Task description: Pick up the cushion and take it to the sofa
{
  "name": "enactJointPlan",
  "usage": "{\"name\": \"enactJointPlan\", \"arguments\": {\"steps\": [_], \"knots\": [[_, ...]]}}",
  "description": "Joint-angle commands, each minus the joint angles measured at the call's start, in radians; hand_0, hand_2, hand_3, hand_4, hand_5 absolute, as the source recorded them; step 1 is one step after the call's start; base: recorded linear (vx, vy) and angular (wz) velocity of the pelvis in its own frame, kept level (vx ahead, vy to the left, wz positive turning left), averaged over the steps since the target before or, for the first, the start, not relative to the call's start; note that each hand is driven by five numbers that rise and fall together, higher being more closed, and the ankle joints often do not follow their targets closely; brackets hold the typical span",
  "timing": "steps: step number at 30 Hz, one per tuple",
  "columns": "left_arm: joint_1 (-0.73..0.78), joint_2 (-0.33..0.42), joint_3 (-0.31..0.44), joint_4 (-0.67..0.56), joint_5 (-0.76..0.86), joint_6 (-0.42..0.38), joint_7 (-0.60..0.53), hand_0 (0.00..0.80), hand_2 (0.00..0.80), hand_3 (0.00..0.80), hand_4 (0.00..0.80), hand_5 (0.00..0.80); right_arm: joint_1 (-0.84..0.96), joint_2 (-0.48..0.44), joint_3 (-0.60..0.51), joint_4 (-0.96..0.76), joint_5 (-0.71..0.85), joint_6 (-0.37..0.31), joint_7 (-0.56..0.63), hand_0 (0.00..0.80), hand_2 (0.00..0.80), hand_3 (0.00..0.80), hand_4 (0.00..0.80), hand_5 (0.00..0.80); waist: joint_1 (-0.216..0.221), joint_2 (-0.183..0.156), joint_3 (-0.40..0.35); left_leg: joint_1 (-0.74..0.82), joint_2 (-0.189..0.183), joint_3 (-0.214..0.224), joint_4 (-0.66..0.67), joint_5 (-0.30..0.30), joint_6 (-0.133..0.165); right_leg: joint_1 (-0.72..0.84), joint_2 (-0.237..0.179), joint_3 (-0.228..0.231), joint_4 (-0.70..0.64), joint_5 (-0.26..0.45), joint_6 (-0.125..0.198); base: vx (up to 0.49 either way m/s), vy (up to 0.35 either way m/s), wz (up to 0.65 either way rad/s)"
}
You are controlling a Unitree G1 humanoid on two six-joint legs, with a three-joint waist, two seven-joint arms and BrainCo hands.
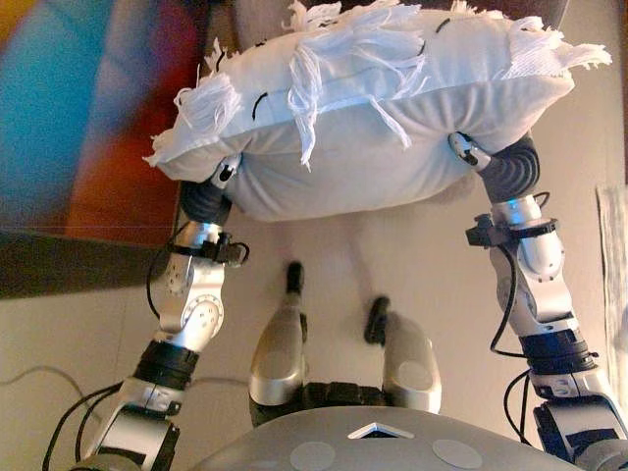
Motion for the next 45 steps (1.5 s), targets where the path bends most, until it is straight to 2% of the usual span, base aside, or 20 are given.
{"name": "enactJointPlan", "arguments": {"steps": [1, 6, 12, 16, 18, 20, 21, 23, 24, 28, 29, 32, 35, 36, 38, 39, 41, 42, 43, 45], "knots": [[-0.079, -0.02, -0.04, -0.15, 0.103, -0.113, -0.034, 0.8, 0.8, 0.8, 0.8, 0.8, -0.062, 0.054, 0.076, -0.145, -0.037, -0.134, 0.056, 0.8, 0.8, 0.8, 0.8, 0.8, 0.002, -0.076, -0.191, 0.145, -0.011, 0.059, -0.01, -0.14, 0.026, 0.145, 0.022, 0.02, -0.277, 0.168, 0.021, 0.12, -0.035, 0.24], [-0.072, -0.017, -0.008, -0.215, 0.105, -0.088, -0.018, 0.8, 0.8, 0.8, 0.8, 0.8, -0.045, 0.06, 0.04, -0.23, -0.042, -0.107, 0.042, 0.8, 0.8, 0.8, 0.8, 0.8, 0.002, -0.073, -0.248, 0.215, 0.004, 0.064, -0.059, -0.144, 0.023, 0.221, 0.039, 0.018, -0.311, 0.152, 0.014, 0.107, -0.06, 0.08], [-0.037, -0.012, 0.02, -0.234, 0.103, -0.055, -0.013, 0.8, 0.8, 0.8, 0.8, 0.8, -0.005, 0.073, 0.033, -0.252, -0.043, -0.097, 0.005, 0.8, 0.8, 0.8, 0.8, 0.8, 0.007, -0.083, -0.254, 0.239, 0.017, 0.061, -0.04, -0.152, 0.012, 0.244, 0.051, 0.015, -0.317, 0.143, -0.001, 0.019, -0.097, 0.07], [0.003, 0.001, 0.048, -0.26, 0.149, -0.109, 0.025, 0.8, 0.8, 0.8, 0.8, 0.8, -0.006, 0.061, 0.044, -0.25, -0.048, -0.131, -0.005, 0.8, 0.8, 0.8, 0.8, 0.8, 0.009, -0.105, -0.217, 0.188, 0.018, 0.08, 0.149, -0.198, 0.001, 0.228, 0.04, 0.021, -0.29, 0.15, -0.024, -0.022, -0.1, -0.14], [0.01, 0.005, 0.065, -0.271, 0.158, -0.132, 0.047, 0.8, 0.8, 0.8, 0.8, 0.8, -0.018, 0.053, 0.058, -0.255, -0.073, -0.156, -0.019, 0.8, 0.8, 0.8, 0.8, 0.8, 0.018, -0.119, -0.179, 0.11, 0.022, 0.069, 0.315, -0.157, -0.001, 0.225, 0.037, 0.032, -0.272, 0.153, -0.04, -0.022, -0.121, -0.38], [0.011, 0.006, 0.076, -0.276, 0.157, -0.143, 0.051, 0.8, 0.8, 0.8, 0.8, 0.8, -0.031, 0.047, 0.073, -0.261, -0.085, -0.167, -0.028, 0.8, 0.8, 0.8, 0.8, 0.8, 0.027, -0.123, -0.155, 0.061, 0.018, 0.063, 0.403, -0.147, 0.01, 0.223, 0.037, 0.04, -0.251, 0.146, -0.049, 0.01, -0.114, -0.49], [0.011, 0.002, 0.084, -0.275, 0.152, -0.144, 0.042, 0.8, 0.8, 0.8, 0.8, 0.8, -0.043, 0.048, 0.082, -0.26, -0.103, -0.163, -0.045, 0.8, 0.8, 0.8, 0.8, 0.8, 0.032, -0.119, -0.144, 0.049, 0.014, 0.076, 0.414, -0.149, 0.017, 0.227, 0.04, 0.043, -0.236, 0.137, -0.051, 0.072, -0.066, -0.36], [0.009, -0.003, 0.088, -0.278, 0.158, -0.145, 0.039, 0.8, 0.8, 0.8, 0.8, 0.8, -0.07, 0.058, 0.104, -0.261, -0.132, -0.146, -0.069, 0.8, 0.8, 0.8, 0.8, 0.8, 0.052, -0.097, -0.135, 0.034, -0.017, 0.056, 0.344, -0.133, 0.02, 0.239, 0.058, 0.055, -0.216, 0.113, -0.045, 0.173, 0.013, 0.03], [0.01, -0.003, 0.086, -0.281, 0.159, -0.145, 0.045, 0.8, 0.8, 0.8, 0.8, 0.8, -0.084, 0.063, 0.12, -0.262, -0.143, -0.132, -0.078, 0.8, 0.8, 0.8, 0.8, 0.8, 0.066, -0.079, -0.133, 0.03, -0.026, 0.041, 0.288, -0.107, 0.017, 0.249, 0.073, 0.064, -0.205, 0.094, -0.043, 0.264, 0.047, 0.02], [0.002, -0.009, 0.065, -0.275, 0.17, -0.13, 0.067, 0.8, 0.8, 0.8, 0.8, 0.8, -0.101, 0.073, 0.158, -0.257, -0.175, -0.103, -0.108, 0.8, 0.8, 0.8, 0.8, 0.8, 0.103, -0.041, -0.141, 0.012, 0.0, 0.027, 0.087, 0.023, -0.014, 0.328, 0.107, 0.1, -0.218, 0.043, -0.043, 0.421, 0.083, -0.17], [0.007, -0.011, 0.06, -0.271, 0.166, -0.126, 0.073, 0.8, 0.8, 0.8, 0.8, 0.8, -0.096, 0.076, 0.163, -0.256, -0.169, -0.094, -0.108, 0.8, 0.8, 0.8, 0.8, 0.8, 0.117, -0.032, -0.146, -0.004, 0.006, 0.006, 0.035, 0.068, -0.023, 0.356, 0.114, 0.12, -0.217, 0.023, -0.043, 0.528, 0.118, -0.31], [0.035, -0.013, 0.062, -0.274, 0.15, -0.129, 0.048, 0.8, 0.8, 0.8, 0.8, 0.8, -0.075, 0.076, 0.171, -0.262, -0.164, -0.077, -0.096, 0.8, 0.8, 0.8, 0.8, 0.8, 0.143, -0.021, -0.148, -0.03, 0.03, -0.055, -0.03, 0.137, -0.04, 0.395, 0.114, 0.167, -0.185, -0.032, -0.047, 0.551, 0.149, -0.32], [0.056, -0.015, 0.072, -0.285, 0.151, -0.14, 0.053, 0.8, 0.8, 0.8, 0.8, 0.8, -0.065, 0.064, 0.18, -0.266, -0.151, -0.081, -0.086, 0.8, 0.8, 0.8, 0.8, 0.8, 0.162, -0.009, -0.142, -0.072, 0.073, -0.096, -0.05, 0.149, -0.055, 0.41, 0.098, 0.2, -0.12, -0.096, -0.049, 0.571, 0.188, 0.01], [0.057, -0.015, 0.073, -0.284, 0.153, -0.144, 0.056, 0.8, 0.8, 0.8, 0.8, 0.8, -0.064, 0.062, 0.181, -0.266, -0.149, -0.083, -0.085, 0.8, 0.8, 0.8, 0.8, 0.8, 0.165, -0.007, -0.141, -0.08, 0.081, -0.1, -0.053, 0.151, -0.058, 0.412, 0.094, 0.203, -0.109, -0.107, -0.048, 0.666, 0.239, 0.06], [0.054, -0.013, 0.083, -0.279, 0.143, -0.149, 0.051, 0.8, 0.8, 0.8, 0.8, 0.8, -0.072, 0.047, 0.178, -0.265, -0.132, -0.097, -0.081, 0.8, 0.8, 0.8, 0.8, 0.8, 0.175, -0.004, -0.139, -0.101, 0.1, -0.101, -0.052, 0.143, -0.065, 0.435, 0.06, 0.211, -0.054, -0.155, -0.03, 0.692, 0.287, -0.31], [0.046, -0.011, 0.085, -0.278, 0.141, -0.15, 0.048, 0.8, 0.8, 0.8, 0.8, 0.8, -0.081, 0.04, 0.178, -0.259, -0.125, -0.106, -0.083, 0.8, 0.8, 0.8, 0.8, 0.8, 0.177, -0.01, -0.142, -0.092, 0.096, -0.085, -0.044, 0.103, -0.059, 0.448, 0.025, 0.204, -0.033, -0.151, -0.006, 0.61, 0.313, -0.46], [0.04, 0.001, 0.094, -0.282, 0.136, -0.131, 0.057, 0.8, 0.8, 0.8, 0.8, 0.8, -0.078, 0.04, 0.172, -0.247, -0.117, -0.125, -0.084, 0.8, 0.8, 0.8, 0.8, 0.8, 0.182, -0.023, -0.159, -0.077, 0.08, -0.063, -0.019, 0.073, -0.045, 0.476, -0.032, 0.183, 0.023, -0.097, 0.043, 0.582, 0.336, -0.71], [0.037, 0.007, 0.098, -0.283, 0.124, -0.106, 0.075, 0.8, 0.8, 0.8, 0.8, 0.8, -0.066, 0.039, 0.161, -0.246, -0.089, -0.122, -0.078, 0.8, 0.8, 0.8, 0.8, 0.8, 0.181, -0.036, -0.17, -0.079, 0.059, -0.051, 0.026, 0.041, -0.021, 0.488, -0.06, 0.179, 0.057, -0.045, 0.072, 0.54, 0.311, -0.64], [0.027, 0.007, 0.099, -0.274, 0.107, -0.083, 0.075, 0.8, 0.8, 0.8, 0.8, 0.8, -0.036, 0.044, 0.146, -0.259, -0.066, -0.115, -0.068, 0.8, 0.8, 0.8, 0.8, 0.8, 0.181, -0.058, -0.193, -0.096, 0.027, -0.031, 0.086, 0.007, 0.009, 0.504, -0.089, 0.173, 0.081, 0.051, 0.099, 0.5, 0.272, -0.31], [0.021, 0.005, 0.088, -0.277, 0.167, -0.078, 0.074, 0.8, 0.8, 0.8, 0.8, 0.8, 0.01, 0.063, 0.136, -0.273, -0.091, -0.134, -0.055, 0.8, 0.8, 0.8, 0.8, 0.8, 0.186, -0.08, -0.226, -0.103, -0.024, -0.021, 0.128, -0.035, 0.055, 0.478, -0.123, 0.175, 0.161, 0.221, 0.104, 0.513, 0.262, -0.05]]}}
